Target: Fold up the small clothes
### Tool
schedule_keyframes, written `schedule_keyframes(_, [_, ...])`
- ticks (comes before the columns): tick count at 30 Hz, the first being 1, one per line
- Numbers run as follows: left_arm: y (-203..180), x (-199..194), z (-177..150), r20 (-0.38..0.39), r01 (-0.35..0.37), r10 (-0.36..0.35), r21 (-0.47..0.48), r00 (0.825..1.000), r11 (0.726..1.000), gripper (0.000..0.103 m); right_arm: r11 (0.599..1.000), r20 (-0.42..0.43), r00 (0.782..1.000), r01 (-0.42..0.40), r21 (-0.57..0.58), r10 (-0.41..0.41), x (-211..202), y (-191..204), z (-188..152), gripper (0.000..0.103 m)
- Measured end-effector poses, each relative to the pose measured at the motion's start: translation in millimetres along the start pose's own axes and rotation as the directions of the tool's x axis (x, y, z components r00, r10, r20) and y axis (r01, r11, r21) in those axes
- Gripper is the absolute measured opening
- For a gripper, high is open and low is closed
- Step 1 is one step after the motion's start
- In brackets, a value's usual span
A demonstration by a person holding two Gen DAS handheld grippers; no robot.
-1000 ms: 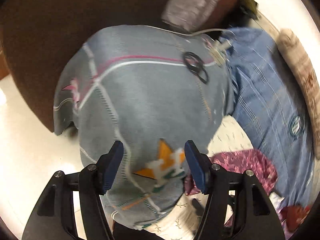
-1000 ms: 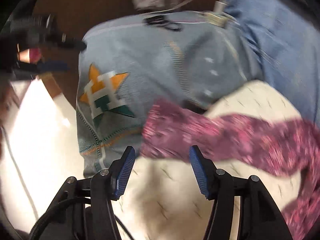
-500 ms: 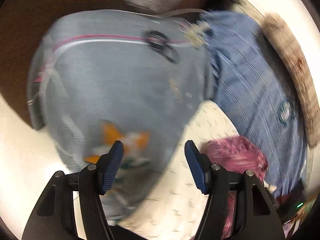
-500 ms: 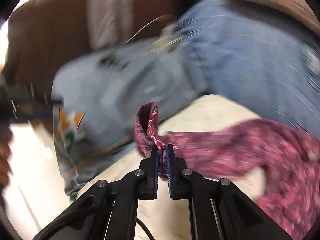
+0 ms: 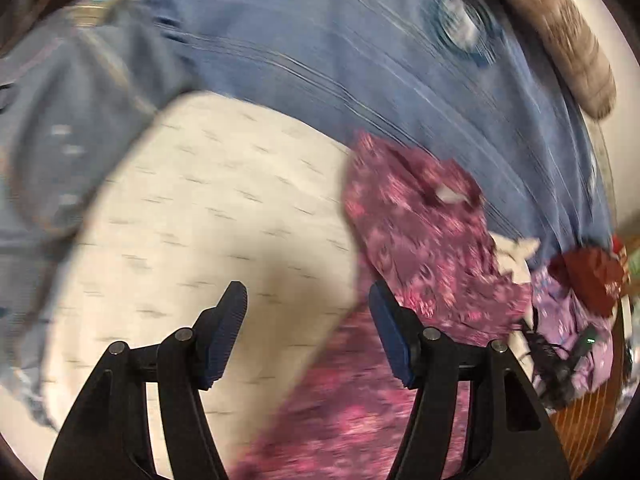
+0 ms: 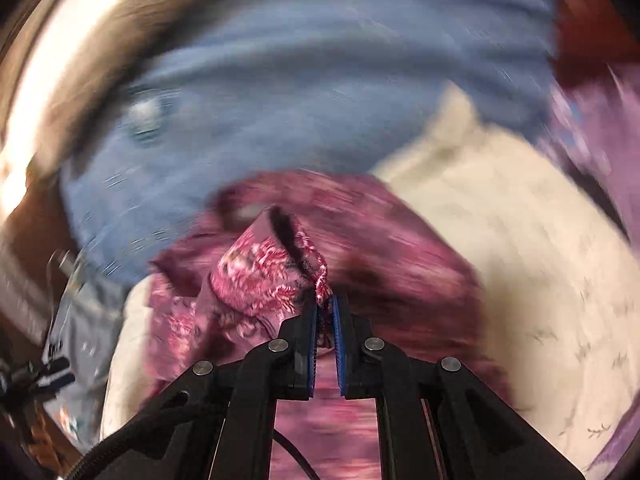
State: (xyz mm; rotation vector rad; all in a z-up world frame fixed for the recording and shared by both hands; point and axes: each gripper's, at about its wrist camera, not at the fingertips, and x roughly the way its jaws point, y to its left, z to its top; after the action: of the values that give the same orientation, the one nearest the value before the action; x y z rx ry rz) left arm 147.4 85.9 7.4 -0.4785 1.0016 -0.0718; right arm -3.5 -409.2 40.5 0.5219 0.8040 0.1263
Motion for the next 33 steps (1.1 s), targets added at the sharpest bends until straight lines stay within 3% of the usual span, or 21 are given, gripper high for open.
schedule_keyframes(3, [-30.5,30.4,-5.2,-0.062,0.058,-0.058,-0.012,0.996,0.998,0.063,0.997,-0.066,0.998,-0.012,0.074,0.017,13.1,-27.3,-1.7,0.012])
schedule_keyframes(5, [-52.7,54.5,-12.3,-0.107,0.116,-0.120,-0.043,0.987,0.992,0.063,0.994,-0.062,0.997,-0.045,0.101,0.051,2.5,-40.4,1.9,0.014])
schedule_keyframes(7, [-64.8,68.3,-20.1,-0.117,0.134,-0.142,-0.074,0.983,0.988,0.063,0.988,-0.025,0.996,-0.083,0.133,0.087,-9.4,-49.9,6.6,0.034])
schedule_keyframes(9, [-67.9,80.6,-30.6,-0.117,0.166,-0.182,-0.138,0.976,0.976,0.063,0.975,-0.004,0.986,-0.163,0.152,0.165,-19.3,-57.2,9.7,0.047])
schedule_keyframes(13, [-64.5,93.0,-41.4,-0.093,0.204,-0.233,-0.250,0.968,0.947,0.063,0.939,-0.044,0.946,-0.312,0.145,0.321,-28.0,-51.0,24.1,0.060])
schedule_keyframes(14, [-64.9,95.7,-41.9,-0.094,0.197,-0.227,-0.259,0.969,0.946,0.063,0.934,-0.061,0.941,-0.320,0.159,0.333,-29.0,-57.4,32.9,0.062])
schedule_keyframes(16, [-62.5,101.7,-40.1,-0.094,0.198,-0.234,-0.293,0.968,0.935,0.063,0.953,-0.124,0.955,-0.246,0.177,0.269,-8.3,-55.7,48.5,0.064])
schedule_keyframes(19, [-57.4,109.1,-34.5,-0.087,0.202,-0.245,-0.341,0.966,0.918,0.063,0.985,-0.175,0.971,-0.151,0.078,0.163,17.0,-44.4,64.5,0.064])
schedule_keyframes(22, [-59.7,123.2,-29.2,-0.103,0.193,-0.244,-0.357,0.964,0.914,0.063,0.992,-0.256,0.958,-0.121,0.041,0.127,42.4,-40.7,65.5,0.058])
schedule_keyframes(23, [-62.1,126.8,-26.8,-0.105,0.190,-0.240,-0.351,0.965,0.917,0.059,0.989,-0.288,0.946,-0.144,0.031,0.147,45.7,-35.7,64.5,0.051])
schedule_keyframes(24, [-67.1,129.9,-21.0,-0.103,0.185,-0.230,-0.332,0.968,0.925,0.054,0.985,-0.321,0.933,-0.173,0.003,0.165,50.4,-31.2,63.4,0.022])
schedule_keyframes(25, [-70.6,130.1,-15.6,-0.095,0.188,-0.229,-0.319,0.969,0.929,0.032,0.983,-0.326,0.933,-0.177,-0.039,0.155,51.0,-25.8,65.4,0.007])
schedule_keyframes(26, [-76.4,129.4,-5.9,-0.090,0.194,-0.229,-0.297,0.969,0.935,0.009,0.980,-0.309,0.943,-0.166,-0.110,0.125,47.9,-18.5,72.9,0.007])
schedule_keyframes(28, [-88.1,115.2,18.8,-0.044,0.247,-0.267,-0.268,0.963,0.931,0.008,0.970,-0.226,0.969,-0.142,-0.200,0.095,38.7,-6.6,102.1,0.007])
schedule_keyframes(30, [-103.0,89.2,36.0,0.036,0.286,-0.284,-0.190,0.958,0.939,0.009,0.956,-0.066,0.990,-0.141,-0.258,0.128,6.3,0.0,137.6,0.007])
schedule_keyframes(32, [-115.3,74.9,36.9,0.062,0.277,-0.272,-0.116,0.960,0.954,0.012,0.929,0.071,0.978,-0.162,-0.333,0.196,-24.5,0.2,156.8,0.007])
schedule_keyframes(33, [-122.1,70.8,29.3,0.063,0.246,-0.242,-0.062,0.968,0.967,0.012,0.921,0.108,0.976,-0.139,-0.365,0.190,-30.5,-2.2,154.7,0.007])
